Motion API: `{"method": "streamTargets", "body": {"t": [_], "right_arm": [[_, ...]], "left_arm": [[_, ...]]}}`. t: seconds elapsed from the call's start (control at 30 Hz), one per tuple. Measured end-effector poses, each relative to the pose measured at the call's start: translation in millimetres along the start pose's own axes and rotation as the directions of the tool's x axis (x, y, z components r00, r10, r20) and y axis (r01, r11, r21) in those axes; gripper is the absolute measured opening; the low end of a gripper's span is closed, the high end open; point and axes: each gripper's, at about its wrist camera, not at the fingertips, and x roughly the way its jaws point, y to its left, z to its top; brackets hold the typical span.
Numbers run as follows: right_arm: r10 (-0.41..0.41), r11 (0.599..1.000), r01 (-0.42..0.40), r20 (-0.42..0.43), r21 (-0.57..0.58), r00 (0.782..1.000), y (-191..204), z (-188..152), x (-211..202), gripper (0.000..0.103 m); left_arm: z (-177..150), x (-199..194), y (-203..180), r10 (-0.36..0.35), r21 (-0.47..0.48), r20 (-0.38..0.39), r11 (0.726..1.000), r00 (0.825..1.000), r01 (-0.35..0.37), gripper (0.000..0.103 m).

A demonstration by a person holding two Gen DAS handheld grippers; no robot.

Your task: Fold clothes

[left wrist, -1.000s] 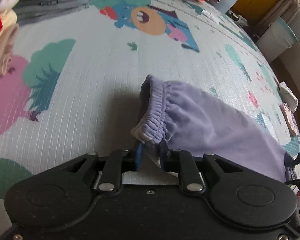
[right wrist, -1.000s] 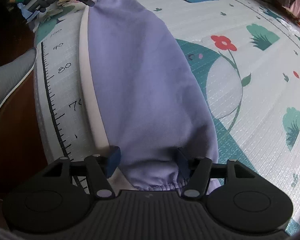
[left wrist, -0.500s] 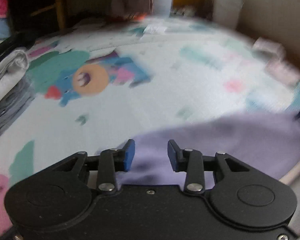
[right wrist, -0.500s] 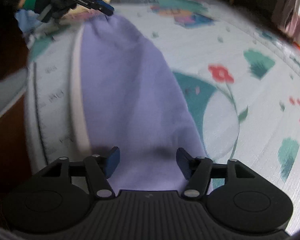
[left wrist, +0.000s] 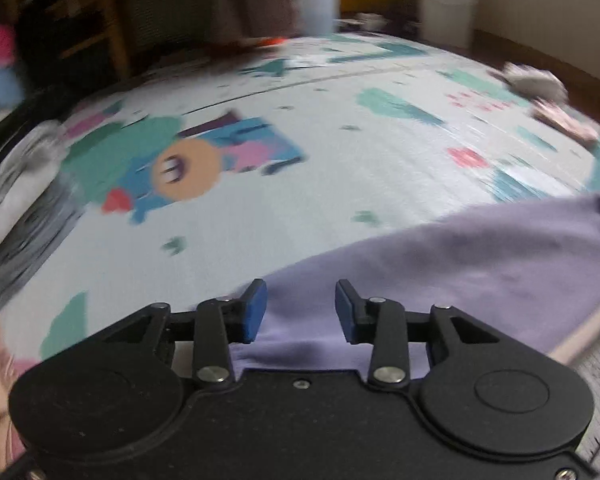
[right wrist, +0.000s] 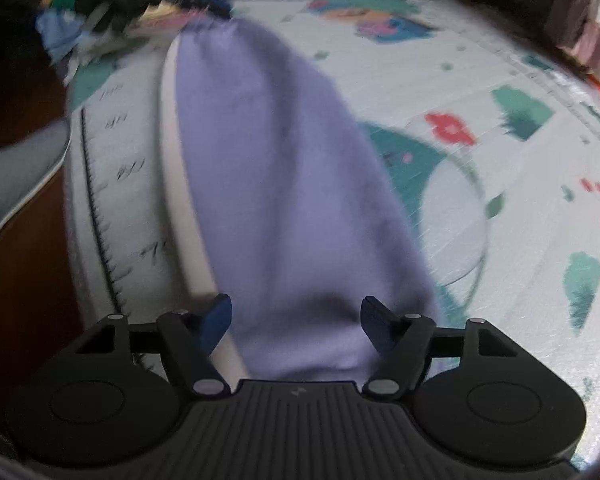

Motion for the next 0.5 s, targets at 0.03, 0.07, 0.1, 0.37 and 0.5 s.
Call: {"method": "streamTargets", "body": {"t": [0.03, 0.07, 0.1, 0.37, 0.5], "right_arm": [[0.008, 1.000, -0.008, -0.022, -0.012, 1.000, 2, 0, 4, 0.076], [0.013, 1.000, -0.014, -0.029, -0.020, 1.000, 3, 0, 4, 0.077], [0.010, 0.999, -0.011, -0.031, -0.033, 0.999, 3, 1, 3, 0.075], [0.024, 0.999, -0.024, -0.008, -0.048, 1.000, 11, 1, -1, 0.077], [0.032, 0.995, -0.036, -0.048, -0.093, 0.998, 20, -4, 1, 0.076]], "left_arm": [[-5, 3, -6, -0.002, 0.023, -0.012, 1.000, 1.000, 0.002, 0.037], [-11, 7, -10, 0.010, 0.047, -0.036, 0.999, 0.999, -0.009, 0.037], [-20, 12, -13, 0.043, 0.076, -0.076, 0.996, 0.996, -0.038, 0.037], [-39, -24, -38, -0.053, 0.080, -0.072, 0.995, 0.996, 0.058, 0.040], [-58, -13, -22, -0.021, -0.012, -0.115, 1.000, 0.993, 0.020, 0.042]]}}
